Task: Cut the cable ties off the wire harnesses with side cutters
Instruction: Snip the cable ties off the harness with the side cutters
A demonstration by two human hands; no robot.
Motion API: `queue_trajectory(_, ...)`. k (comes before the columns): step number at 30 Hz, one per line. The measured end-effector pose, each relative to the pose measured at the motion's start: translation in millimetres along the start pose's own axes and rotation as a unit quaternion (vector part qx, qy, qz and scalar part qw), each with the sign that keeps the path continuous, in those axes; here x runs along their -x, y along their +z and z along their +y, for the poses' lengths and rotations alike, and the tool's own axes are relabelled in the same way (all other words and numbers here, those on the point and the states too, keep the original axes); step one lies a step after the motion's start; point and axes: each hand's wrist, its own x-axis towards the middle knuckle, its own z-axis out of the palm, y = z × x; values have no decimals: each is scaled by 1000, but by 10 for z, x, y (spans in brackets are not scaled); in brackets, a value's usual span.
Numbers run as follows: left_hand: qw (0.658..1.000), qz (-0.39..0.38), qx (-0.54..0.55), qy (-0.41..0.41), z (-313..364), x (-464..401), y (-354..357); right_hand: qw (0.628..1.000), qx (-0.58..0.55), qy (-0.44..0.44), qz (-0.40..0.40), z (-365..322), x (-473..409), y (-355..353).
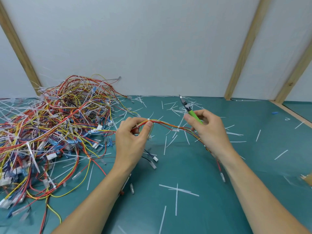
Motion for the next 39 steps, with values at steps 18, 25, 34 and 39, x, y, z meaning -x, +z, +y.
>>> queue_trajectory(18,967,35,-216,128,120,41,-54,984,171,-20,-43,121,61,58)
queue_trajectory(25,895,79,-389,204,182,25,-64,989,139,-37,-29,84,99,124)
queue_trajectory(34,908,-42,-345,234,214,81,-12,992,98,-75,-19,9,163,200)
queue_trajectory(39,935,-89,-297,170,122,94,17,993,81,-81,-41,-14,221,257)
